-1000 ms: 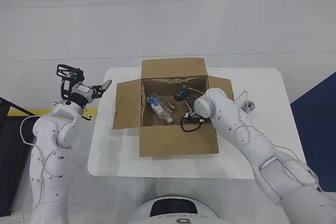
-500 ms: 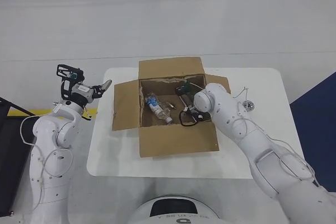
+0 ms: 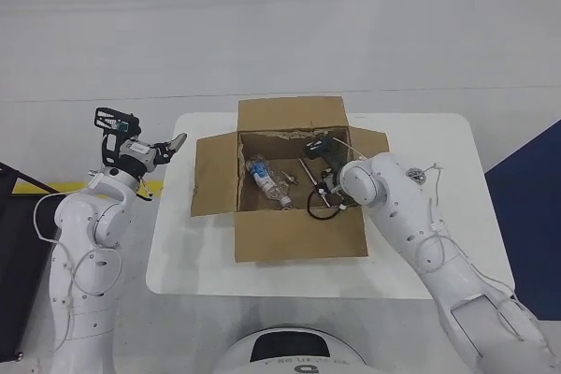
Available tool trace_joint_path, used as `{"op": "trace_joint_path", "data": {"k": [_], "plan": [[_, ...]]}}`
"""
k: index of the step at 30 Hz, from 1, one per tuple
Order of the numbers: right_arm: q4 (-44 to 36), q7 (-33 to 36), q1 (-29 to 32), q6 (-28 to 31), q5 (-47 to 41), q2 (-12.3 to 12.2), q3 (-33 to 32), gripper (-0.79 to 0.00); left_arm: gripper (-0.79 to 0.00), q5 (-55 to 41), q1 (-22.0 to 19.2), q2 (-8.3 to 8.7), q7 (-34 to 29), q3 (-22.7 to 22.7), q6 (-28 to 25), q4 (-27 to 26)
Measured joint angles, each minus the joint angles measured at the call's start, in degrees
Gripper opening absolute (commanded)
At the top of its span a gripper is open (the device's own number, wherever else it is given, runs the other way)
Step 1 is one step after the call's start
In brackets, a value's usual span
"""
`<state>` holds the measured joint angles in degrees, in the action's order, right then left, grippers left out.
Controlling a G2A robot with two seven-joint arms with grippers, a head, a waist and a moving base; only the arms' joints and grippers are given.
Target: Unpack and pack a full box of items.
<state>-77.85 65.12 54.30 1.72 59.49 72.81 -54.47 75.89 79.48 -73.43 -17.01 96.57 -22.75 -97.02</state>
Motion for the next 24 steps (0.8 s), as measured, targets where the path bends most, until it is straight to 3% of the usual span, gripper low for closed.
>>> {"op": "trace_joint_path", "data": {"k": [4,19,24], "plan": [[0.53,1.24,-0.18,0.65,-0.84,0.46,1.62,-0.554,0.000,0.00,0.00,0.00,0.00,0.00,0.00,0.00],[13.57,1.60,-7.04,-1.35,-5.03,3.92,7.80,-0.502,0.000,0.00,0.00,0.00,0.00,0.00,0.00,0.00],[18.40,0.99,-8.99,-1.51,-6.32,5.25,9.76,-0.520,0.000,0.00,0.00,0.00,0.00,0.00,0.00,0.00]]}}
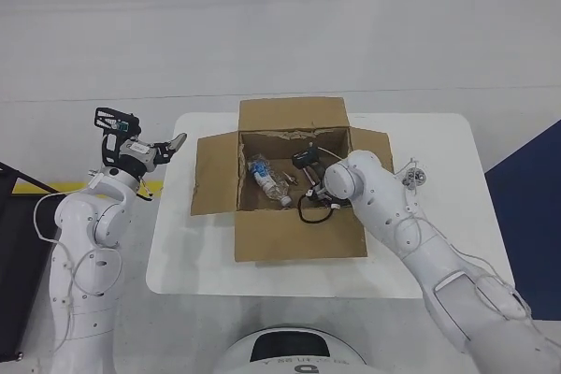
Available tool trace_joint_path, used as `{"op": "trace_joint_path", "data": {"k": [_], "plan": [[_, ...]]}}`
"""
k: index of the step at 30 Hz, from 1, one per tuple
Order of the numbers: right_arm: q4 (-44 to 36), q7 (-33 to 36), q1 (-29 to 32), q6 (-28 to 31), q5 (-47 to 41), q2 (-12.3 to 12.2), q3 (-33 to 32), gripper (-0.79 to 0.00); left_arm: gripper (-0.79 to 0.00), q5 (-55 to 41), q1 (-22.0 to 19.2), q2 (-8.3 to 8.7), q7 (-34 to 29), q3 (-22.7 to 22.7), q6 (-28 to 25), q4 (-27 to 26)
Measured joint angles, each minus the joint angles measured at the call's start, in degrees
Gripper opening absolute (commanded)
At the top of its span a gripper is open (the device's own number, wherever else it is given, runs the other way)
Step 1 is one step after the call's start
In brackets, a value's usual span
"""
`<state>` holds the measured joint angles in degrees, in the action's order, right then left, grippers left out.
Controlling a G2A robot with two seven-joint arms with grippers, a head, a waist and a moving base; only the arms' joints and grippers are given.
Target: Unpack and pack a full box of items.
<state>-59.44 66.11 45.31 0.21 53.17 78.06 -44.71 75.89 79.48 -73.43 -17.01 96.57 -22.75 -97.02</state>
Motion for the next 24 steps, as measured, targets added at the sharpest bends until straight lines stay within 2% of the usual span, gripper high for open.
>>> {"op": "trace_joint_path", "data": {"k": [2,3,4,5,13,18,23,24], "plan": [[2.00,-0.39,-0.83,-0.24,-0.37,0.63,0.90,-0.551,0.000,0.00,0.00,0.00,0.00,0.00,0.00,0.00],[2.71,-0.55,-1.17,-0.30,-0.55,0.88,1.24,-0.631,0.000,0.00,0.00,0.00,0.00,0.00,0.00,0.00],[3.33,-0.73,-1.48,-0.32,-0.71,1.12,1.54,-0.754,0.000,0.00,0.00,0.00,0.00,0.00,0.00,0.00],[3.98,-0.99,-1.85,-0.34,-0.84,1.39,1.86,-0.785,0.000,0.00,0.00,0.00,0.00,0.00,0.00,0.00],[1.72,-2.70,-1.70,-0.62,0.10,1.13,0.46,-0.785,0.000,0.00,0.00,0.00,0.00,0.00,0.00,0.00],[-8.71,-2.98,3.10,-1.11,2.70,-1.46,-5.01,-0.785,0.000,0.00,0.00,0.00,0.00,0.00,0.00,0.00],[-23.37,-1.02,11.95,-1.33,7.15,-4.51,-11.93,-0.785,0.000,0.00,0.00,0.00,0.00,0.00,0.00,0.00],[-25.04,-0.64,13.18,-1.33,7.54,-4.83,-12.82,-0.646,0.000,0.00,0.00,0.00,0.00,0.00,0.00,0.00]]}}
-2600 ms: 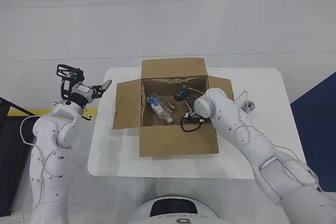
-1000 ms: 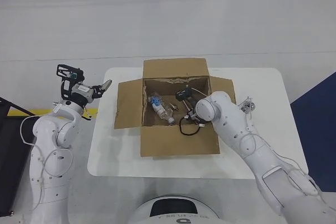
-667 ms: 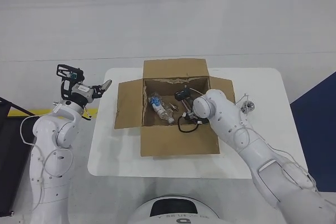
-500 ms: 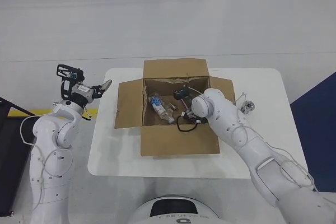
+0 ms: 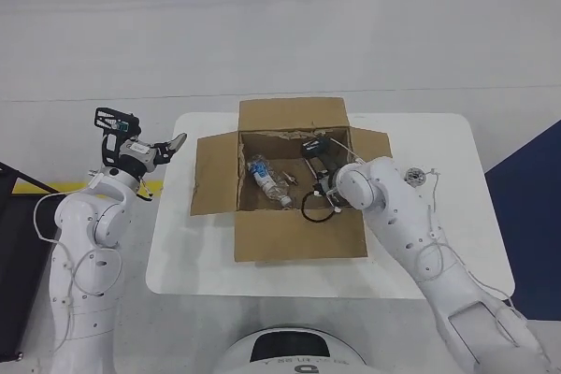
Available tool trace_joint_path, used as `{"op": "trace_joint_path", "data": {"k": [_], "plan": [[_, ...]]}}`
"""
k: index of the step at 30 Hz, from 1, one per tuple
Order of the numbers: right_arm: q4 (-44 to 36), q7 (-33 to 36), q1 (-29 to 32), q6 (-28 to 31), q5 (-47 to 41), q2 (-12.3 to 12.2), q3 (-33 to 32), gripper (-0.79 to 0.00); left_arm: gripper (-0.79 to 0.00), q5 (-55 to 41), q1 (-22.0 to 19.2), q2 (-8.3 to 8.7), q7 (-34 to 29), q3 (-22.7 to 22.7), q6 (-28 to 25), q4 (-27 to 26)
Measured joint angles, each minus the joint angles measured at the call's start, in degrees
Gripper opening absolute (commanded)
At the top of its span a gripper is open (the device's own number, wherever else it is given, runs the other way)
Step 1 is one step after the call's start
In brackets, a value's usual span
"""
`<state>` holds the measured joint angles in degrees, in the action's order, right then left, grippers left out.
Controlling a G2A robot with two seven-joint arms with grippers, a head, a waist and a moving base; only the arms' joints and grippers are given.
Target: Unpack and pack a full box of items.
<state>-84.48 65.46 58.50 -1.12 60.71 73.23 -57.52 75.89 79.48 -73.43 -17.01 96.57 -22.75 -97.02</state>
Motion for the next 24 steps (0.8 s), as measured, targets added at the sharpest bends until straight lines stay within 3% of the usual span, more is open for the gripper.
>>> {"op": "trace_joint_path", "data": {"k": [1,3,4,7,14,20,24], "plan": [[-1.16,0.41,0.95,0.01,0.31,-0.24,-0.70,-0.449,0.000,0.00,0.00,0.00,0.00,0.00,0.00,0.00],[-1.76,1.30,1.97,0.35,0.55,-0.52,-1.47,-0.394,0.000,0.00,0.00,0.00,0.00,0.00,0.00,0.00],[-1.13,1.71,1.92,0.69,0.32,-0.52,-1.46,-0.314,0.000,0.00,0.00,0.00,0.00,0.00,0.00,0.00],[1.76,2.27,0.65,1.29,-0.93,-0.23,-0.84,-0.314,0.000,0.00,0.00,0.00,0.00,0.00,0.00,0.00],[10.92,1.65,-4.33,1.08,-2.69,1.25,2.74,-0.228,0.000,0.00,0.00,0.00,0.00,0.00,0.00,0.00],[17.14,0.77,-7.60,0.97,-4.31,2.51,5.21,-0.280,0.000,0.00,0.00,0.00,0.00,0.00,0.00,0.00],[21.04,0.24,-9.36,0.70,-4.82,3.39,6.97,-0.376,0.000,0.00,0.00,0.00,0.00,0.00,0.00,0.00]]}}
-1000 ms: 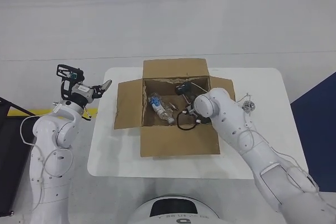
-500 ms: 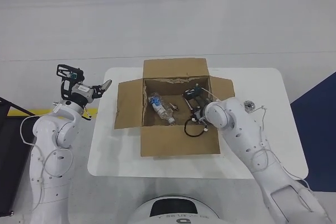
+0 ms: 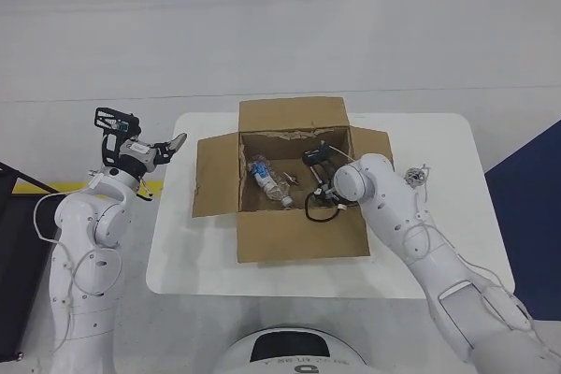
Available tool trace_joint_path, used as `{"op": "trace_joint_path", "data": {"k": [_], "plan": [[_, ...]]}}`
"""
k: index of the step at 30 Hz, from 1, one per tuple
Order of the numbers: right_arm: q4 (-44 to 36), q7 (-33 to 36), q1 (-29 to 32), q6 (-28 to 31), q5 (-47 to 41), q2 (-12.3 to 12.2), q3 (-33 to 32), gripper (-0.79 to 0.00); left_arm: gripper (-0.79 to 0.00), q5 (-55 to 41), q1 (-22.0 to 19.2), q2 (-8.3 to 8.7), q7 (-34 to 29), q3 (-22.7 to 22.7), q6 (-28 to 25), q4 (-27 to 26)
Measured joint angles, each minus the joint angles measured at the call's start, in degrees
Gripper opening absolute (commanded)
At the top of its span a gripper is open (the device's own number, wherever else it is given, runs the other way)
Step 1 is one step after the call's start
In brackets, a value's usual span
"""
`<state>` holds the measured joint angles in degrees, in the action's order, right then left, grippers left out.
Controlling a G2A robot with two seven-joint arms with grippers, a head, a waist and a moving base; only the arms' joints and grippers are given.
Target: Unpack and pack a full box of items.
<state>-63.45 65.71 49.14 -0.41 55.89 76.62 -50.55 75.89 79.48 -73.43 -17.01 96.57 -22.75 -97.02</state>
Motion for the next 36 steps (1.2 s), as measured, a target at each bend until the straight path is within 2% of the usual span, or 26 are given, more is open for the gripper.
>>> {"op": "trace_joint_path", "data": {"k": [4,5,7,10,14,18,26,30,31,32,33,36], "plan": [[3.53,-0.53,-1.54,0.17,-0.69,0.98,1.90,-0.431,0.000,0.00,0.00,0.00,0.00,0.00,0.00,0.00],[4.54,-0.74,-2.01,0.17,-0.85,1.27,2.40,-0.468,0.000,0.00,0.00,0.00,0.00,0.00,0.00,0.00],[5.93,-1.08,-2.64,0.13,-1.12,1.69,3.05,-0.579,0.000,0.00,0.00,0.00,0.00,0.00,0.00,0.00],[7.85,-1.67,-3.52,0.15,-1.60,2.26,3.81,-0.785,0.000,0.00,0.00,0.00,0.00,0.00,0.00,0.00],[9.01,-2.00,-4.29,1.51,-2.76,2.51,3.59,-0.785,0.000,0.00,0.00,0.00,0.00,0.00,0.00,0.00],[5.30,-3.12,-3.37,2.19,-2.39,1.48,0.94,-0.785,0.000,0.00,0.00,0.00,0.00,0.00,0.00,0.00],[-14.19,-2.20,6.81,1.48,3.65,-2.33,-6.75,-0.785,0.000,0.00,0.00,0.00,0.00,0.00,0.00,0.00],[-20.50,-0.72,11.14,1.28,5.90,-3.32,-8.68,-0.785,0.000,0.00,0.00,0.00,0.00,0.00,0.00,0.00],[-20.99,-0.42,11.59,1.24,6.20,-3.37,-8.64,-0.717,0.000,0.00,0.00,0.00,0.00,0.00,0.00,0.00],[-21.11,-0.20,11.80,1.24,6.45,-3.35,-8.30,-0.514,0.000,0.00,0.00,0.00,0.00,0.00,0.00,0.00],[-20.92,-0.15,11.71,1.22,6.57,-3.28,-7.92,-0.474,0.000,0.00,0.00,0.00,0.00,0.00,0.00,0.00],[-19.78,-0.19,10.51,1.12,6.51,-2.79,-6.21,-0.468,0.000,0.00,0.00,0.00,0.00,0.00,0.00,0.00]]}}
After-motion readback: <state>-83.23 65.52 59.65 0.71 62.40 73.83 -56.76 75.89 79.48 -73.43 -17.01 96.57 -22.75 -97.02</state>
